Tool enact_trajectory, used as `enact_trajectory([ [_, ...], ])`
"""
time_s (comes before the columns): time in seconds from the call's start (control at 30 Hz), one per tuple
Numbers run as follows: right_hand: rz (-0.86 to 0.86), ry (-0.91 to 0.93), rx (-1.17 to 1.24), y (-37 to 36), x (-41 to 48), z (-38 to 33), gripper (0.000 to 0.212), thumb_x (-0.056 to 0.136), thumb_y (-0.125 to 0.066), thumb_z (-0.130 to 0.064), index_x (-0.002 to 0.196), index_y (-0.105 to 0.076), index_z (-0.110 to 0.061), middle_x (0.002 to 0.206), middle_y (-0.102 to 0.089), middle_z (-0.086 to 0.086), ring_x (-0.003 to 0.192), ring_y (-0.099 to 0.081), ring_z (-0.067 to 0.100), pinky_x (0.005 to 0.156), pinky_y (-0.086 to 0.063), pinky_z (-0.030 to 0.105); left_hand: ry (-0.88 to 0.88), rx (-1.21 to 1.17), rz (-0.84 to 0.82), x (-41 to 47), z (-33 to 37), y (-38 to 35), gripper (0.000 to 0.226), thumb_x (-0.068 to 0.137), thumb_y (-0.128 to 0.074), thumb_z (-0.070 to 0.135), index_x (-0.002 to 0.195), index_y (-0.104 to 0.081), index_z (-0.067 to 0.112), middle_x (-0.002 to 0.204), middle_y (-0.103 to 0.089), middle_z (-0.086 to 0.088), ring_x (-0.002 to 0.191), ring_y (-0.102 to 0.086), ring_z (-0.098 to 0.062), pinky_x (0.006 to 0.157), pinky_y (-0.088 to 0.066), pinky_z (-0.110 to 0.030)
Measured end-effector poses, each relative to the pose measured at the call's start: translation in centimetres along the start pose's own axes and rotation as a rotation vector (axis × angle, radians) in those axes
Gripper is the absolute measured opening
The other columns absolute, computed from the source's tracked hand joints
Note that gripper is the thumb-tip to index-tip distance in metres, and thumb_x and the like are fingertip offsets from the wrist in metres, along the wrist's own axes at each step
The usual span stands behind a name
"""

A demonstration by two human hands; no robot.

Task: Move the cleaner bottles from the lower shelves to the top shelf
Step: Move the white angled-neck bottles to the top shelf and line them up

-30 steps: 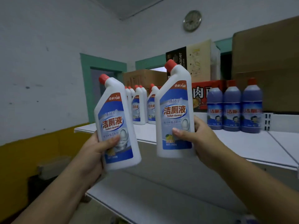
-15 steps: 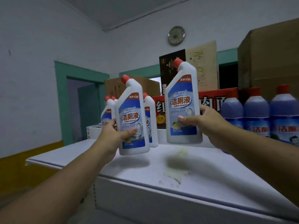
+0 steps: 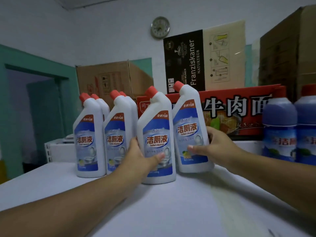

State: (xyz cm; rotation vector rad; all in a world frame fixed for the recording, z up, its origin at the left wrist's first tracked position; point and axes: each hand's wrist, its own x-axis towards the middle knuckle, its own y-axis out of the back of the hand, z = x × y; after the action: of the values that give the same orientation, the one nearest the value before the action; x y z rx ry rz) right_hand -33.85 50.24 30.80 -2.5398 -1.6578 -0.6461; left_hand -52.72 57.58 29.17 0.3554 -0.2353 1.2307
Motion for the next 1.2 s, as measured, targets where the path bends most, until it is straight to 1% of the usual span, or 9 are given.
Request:
enact_trajectory([
  [0.2, 0.004, 0.046, -0.071, -0.5, 0.8, 2.5, 0.049, 0.061, -0.078, -0.023, 0.1, -0.054, -0.041, 0.101, -0.068, -0.015, 0.091, -0.067, 0.007, 0.066, -0.057, 0.019, -0.041, 0.033, -0.059, -0.1, -0.6, 0.2, 0.061, 0.07, -0.077, 0.023, 0.117, -0.042, 0.039, 0.114, -0.057, 0.017, 0.115, -0.052, -0.01, 0.097, -0.048, -0.04],
  [0.3, 0.013, 0.054, -0.094, -0.4, 0.7, 2.7, 0.053, 0.054, -0.075, -0.032, 0.101, -0.051, -0.044, 0.101, -0.065, -0.018, 0.091, -0.065, 0.006, 0.065, -0.056, 0.017, -0.15, 0.09, -0.037, -0.4, -0.3, 0.8, 0.093, 0.072, -0.076, 0.015, 0.138, -0.021, 0.051, 0.135, -0.042, 0.022, 0.126, -0.042, -0.007, 0.101, -0.043, -0.046],
  [0.43, 0.016, 0.063, -0.167, -0.5, 0.3, 3.0, 0.056, 0.067, -0.075, -0.028, 0.113, -0.045, -0.041, 0.105, -0.061, -0.021, 0.095, -0.062, 0.001, 0.067, -0.055, 0.013, -0.524, 0.382, 0.038, -1.3, 0.3, 1.2, 0.098, 0.08, -0.07, 0.006, 0.128, -0.007, 0.064, 0.144, -0.009, 0.032, 0.137, -0.016, 0.002, 0.108, -0.035, -0.04],
  [0.5, -0.022, 0.073, -0.252, -0.4, -0.1, 3.0, 0.059, 0.072, -0.075, -0.025, 0.117, -0.039, -0.041, 0.106, -0.059, -0.025, 0.095, -0.06, -0.002, 0.066, -0.053, 0.009, -0.814, 0.672, 0.069, -1.4, 0.3, 1.1, 0.091, 0.076, -0.074, 0.01, 0.136, -0.021, 0.051, 0.149, -0.005, 0.023, 0.143, -0.004, -0.009, 0.113, -0.025, -0.045],
  [0.57, -0.068, 0.074, -0.313, -0.1, -0.4, 3.0, 0.065, 0.073, -0.077, -0.024, 0.119, -0.034, -0.044, 0.11, -0.059, -0.025, 0.099, -0.06, -0.003, 0.073, -0.053, 0.011, -1.015, 0.992, 0.066, -0.9, -0.5, 0.5, 0.088, 0.068, -0.075, 0.033, 0.142, -0.027, 0.03, 0.154, -0.014, 0.003, 0.145, -0.002, -0.025, 0.115, -0.013, -0.056],
  [0.63, -0.092, 0.061, -0.361, 0.1, -0.5, 3.0, 0.068, 0.074, -0.077, -0.023, 0.118, -0.031, -0.047, 0.109, -0.058, -0.026, 0.099, -0.06, -0.004, 0.075, -0.053, 0.012, -1.05, 1.266, 0.004, -0.1, -1.1, -0.2, 0.096, 0.06, -0.067, 0.059, 0.143, -0.03, 0.026, 0.154, -0.022, -0.006, 0.143, -0.008, -0.032, 0.11, -0.008, -0.058],
  [0.73, -0.098, 0.045, -0.415, 0.3, -0.5, 2.9, 0.068, 0.075, -0.076, -0.025, 0.12, -0.031, -0.047, 0.103, -0.055, -0.031, 0.094, -0.058, -0.006, 0.069, -0.05, 0.007, -1.096, 1.475, -0.084, 1.6, -1.8, 0.5, 0.108, 0.055, -0.072, 0.068, 0.144, -0.028, 0.026, 0.156, -0.018, -0.016, 0.141, -0.011, -0.038, 0.106, -0.011, -0.071],
  [1.0, 0.06, 0.057, -0.598, -0.3, 0.5, 3.4, 0.078, 0.068, -0.08, -0.035, 0.128, -0.031, -0.039, 0.091, -0.052, -0.03, 0.082, -0.056, -0.008, 0.066, -0.047, 0.007, -1.119, 1.467, -0.076, 1.9, -2.1, 1.9, 0.099, 0.052, -0.078, 0.059, 0.136, -0.038, 0.024, 0.152, -0.03, -0.013, 0.139, -0.018, -0.037, 0.094, -0.023, -0.073],
  [1.2, 0.081, 0.098, -0.869, -0.5, 0.4, 3.5, 0.091, 0.072, -0.071, -0.05, 0.141, -0.013, -0.043, 0.126, -0.057, -0.02, 0.084, -0.049, -0.003, 0.06, -0.037, 0.007, -1.094, 1.465, -0.074, 1.5, -2.0, 2.1, 0.113, 0.034, -0.094, 0.036, 0.134, -0.041, 0.024, 0.15, -0.034, -0.01, 0.138, -0.024, -0.034, 0.095, -0.03, -0.07],
])
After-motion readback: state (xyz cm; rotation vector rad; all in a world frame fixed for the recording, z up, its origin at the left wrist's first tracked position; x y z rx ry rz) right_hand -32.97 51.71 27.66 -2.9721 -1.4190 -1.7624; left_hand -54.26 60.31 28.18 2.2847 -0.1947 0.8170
